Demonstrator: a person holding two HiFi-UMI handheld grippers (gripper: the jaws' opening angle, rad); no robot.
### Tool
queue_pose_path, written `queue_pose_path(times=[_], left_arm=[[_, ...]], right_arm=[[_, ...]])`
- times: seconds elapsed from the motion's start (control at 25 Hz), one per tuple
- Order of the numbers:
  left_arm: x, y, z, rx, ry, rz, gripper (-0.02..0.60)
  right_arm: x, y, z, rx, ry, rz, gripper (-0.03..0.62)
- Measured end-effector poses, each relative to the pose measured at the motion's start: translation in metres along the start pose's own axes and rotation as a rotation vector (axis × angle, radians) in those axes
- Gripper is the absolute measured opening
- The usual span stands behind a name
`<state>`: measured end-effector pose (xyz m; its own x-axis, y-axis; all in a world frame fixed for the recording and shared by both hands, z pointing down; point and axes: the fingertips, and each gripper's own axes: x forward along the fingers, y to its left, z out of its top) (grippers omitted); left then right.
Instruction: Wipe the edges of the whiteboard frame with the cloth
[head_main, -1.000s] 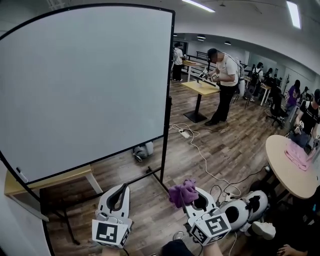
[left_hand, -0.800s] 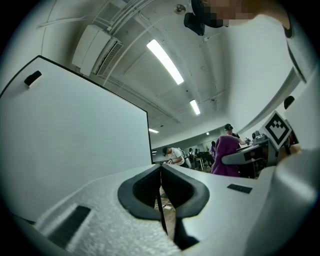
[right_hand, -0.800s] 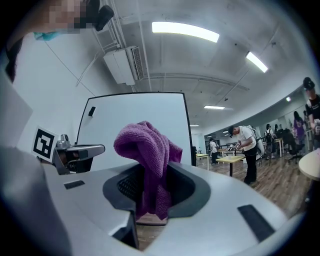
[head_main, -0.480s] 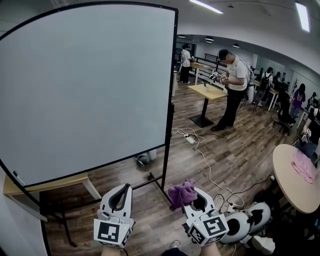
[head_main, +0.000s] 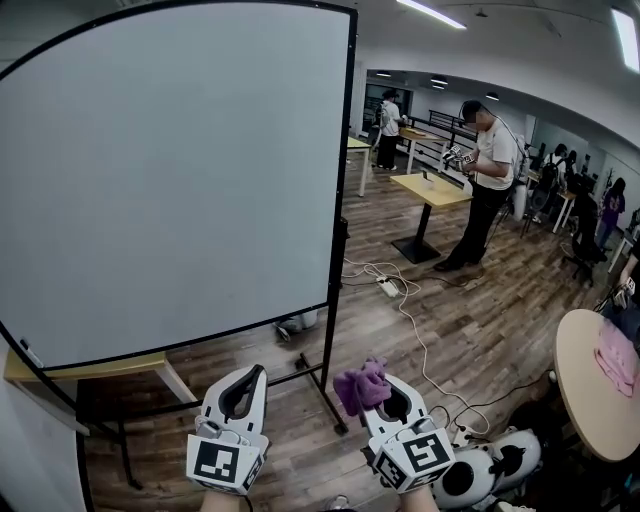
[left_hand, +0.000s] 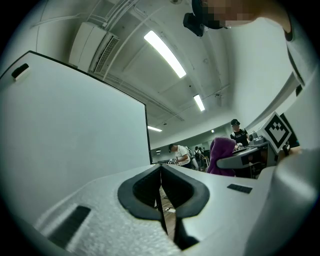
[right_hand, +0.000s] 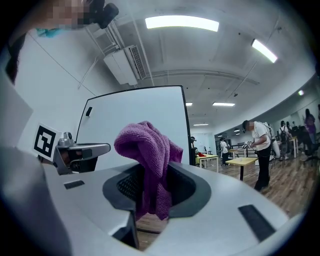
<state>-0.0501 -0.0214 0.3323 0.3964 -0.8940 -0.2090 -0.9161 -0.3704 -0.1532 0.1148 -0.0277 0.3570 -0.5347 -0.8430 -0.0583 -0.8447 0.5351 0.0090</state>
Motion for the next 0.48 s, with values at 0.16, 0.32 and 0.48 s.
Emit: queue_pose_path(times=[0.16,0.32,0.48], left_arm=[[0.020,-0.009,-0.004,0.004,0.000,0.019,0.018],[0.036,-0.019,-0.006,0.001,-0.003,0.045,0.018],[0.048,-0.031,-0.006,0.001,-0.005,0.065,0.018]], right_arm=[[0.009,-0.020,-0.002,0.008,0.001,0.025,0.114],[0.014,-0.039,-0.004,0.002,0.006,0.056,0.114],[0.013,-0.054,-0.005,0.006,0.007,0.083,0.114]])
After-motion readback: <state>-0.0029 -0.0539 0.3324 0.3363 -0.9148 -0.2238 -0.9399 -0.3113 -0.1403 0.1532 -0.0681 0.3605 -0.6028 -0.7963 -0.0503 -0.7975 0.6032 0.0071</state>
